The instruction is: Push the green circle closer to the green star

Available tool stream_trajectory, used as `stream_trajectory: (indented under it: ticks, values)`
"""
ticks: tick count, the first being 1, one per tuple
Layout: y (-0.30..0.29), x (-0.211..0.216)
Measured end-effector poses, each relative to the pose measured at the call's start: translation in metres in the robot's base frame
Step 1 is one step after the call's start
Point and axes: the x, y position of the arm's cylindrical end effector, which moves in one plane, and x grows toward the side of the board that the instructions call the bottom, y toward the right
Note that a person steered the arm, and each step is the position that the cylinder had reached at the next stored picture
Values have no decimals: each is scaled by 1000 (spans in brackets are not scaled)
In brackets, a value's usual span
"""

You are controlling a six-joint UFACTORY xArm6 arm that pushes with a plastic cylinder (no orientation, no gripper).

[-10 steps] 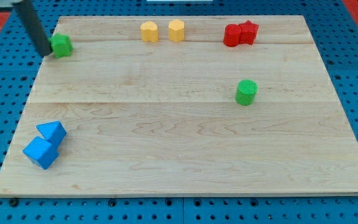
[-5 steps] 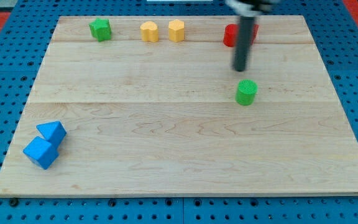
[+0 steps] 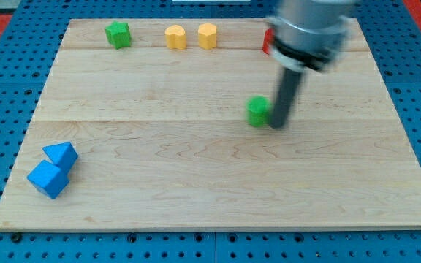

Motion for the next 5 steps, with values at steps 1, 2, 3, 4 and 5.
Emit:
stream_trajectory:
  ticks: [1,2,3,4,5]
  values:
    - [-114,-93]
    - [-112,-110]
    - [-117,-49]
    - [-182,-80]
    - [-211,-155]
